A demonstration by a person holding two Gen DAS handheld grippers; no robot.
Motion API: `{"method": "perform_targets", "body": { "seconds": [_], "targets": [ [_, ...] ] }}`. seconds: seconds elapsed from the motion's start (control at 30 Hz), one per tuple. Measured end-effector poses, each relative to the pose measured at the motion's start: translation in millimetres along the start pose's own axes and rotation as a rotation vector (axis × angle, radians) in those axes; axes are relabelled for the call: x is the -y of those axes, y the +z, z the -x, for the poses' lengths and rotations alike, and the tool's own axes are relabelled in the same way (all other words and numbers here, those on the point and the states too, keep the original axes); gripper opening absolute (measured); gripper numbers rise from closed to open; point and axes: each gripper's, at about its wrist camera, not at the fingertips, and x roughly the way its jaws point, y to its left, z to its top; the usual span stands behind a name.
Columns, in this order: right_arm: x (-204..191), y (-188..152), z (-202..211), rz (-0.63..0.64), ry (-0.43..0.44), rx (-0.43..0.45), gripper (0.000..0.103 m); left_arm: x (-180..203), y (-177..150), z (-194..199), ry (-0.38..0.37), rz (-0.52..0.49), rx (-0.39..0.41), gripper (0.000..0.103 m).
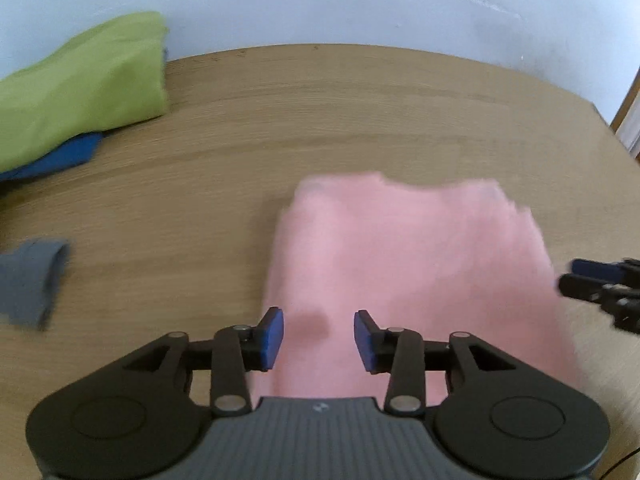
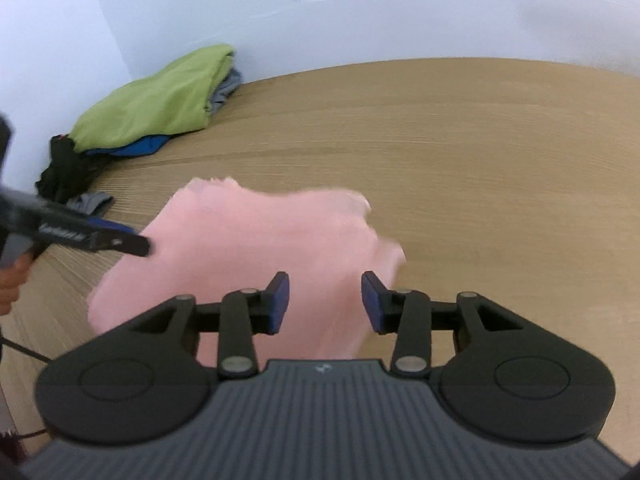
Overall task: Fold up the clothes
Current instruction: 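Lay the folded peach cloth down and open both grippers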
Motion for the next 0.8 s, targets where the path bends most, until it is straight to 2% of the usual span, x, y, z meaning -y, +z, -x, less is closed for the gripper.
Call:
{"method": "perform_targets", "body": {
  "seconds": [0.07, 0.17, 0.3, 0.37, 0.43, 0.63, 0.8],
  "targets": [
    [-8.2, -20.1, 17.7, -0.034, -0.026, -0.012, 0.049, -7.8, -23.1, 12.7, 0.007, -0.001, -0.005, 0.046],
    [-22.2, -49.6, 42.7, -0.066, -0.023, -0.024, 0.049, -18.5, -50.7, 24.5, -0.025, -0.052, -0.003, 0.050],
    [-47.4, -77.7, 61.9, 0.055, -0.029, -0.005, 0.049, -22.0, -73.4, 25.8, -0.025, -0.183, 0.031, 0.050],
    [-62.1, -89.1, 60.6, 0.128, -0.065, -0.002, 0.050, -19.8, -78.6, 19.4, -0.025, -0.217, 0.046, 0.050],
    [-71.6, -93.3, 51.9, 0.139, -0.102, -0.015, 0.050, -18.3, -77.6, 14.6, -0.048, -0.226, 0.051, 0.050],
    [-58.5, -96.9, 49.6, -0.181, -0.051, 0.005, 0.049, -20.7, -75.4, 3.9, -0.113, -0.224, 0.040, 0.052],
    [-55.2, -97.5, 49.2, -0.286, -0.050, 0.026, 0.049, -20.0, -75.7, -2.9, -0.156, -0.204, 0.022, 0.057]
  ]
}}
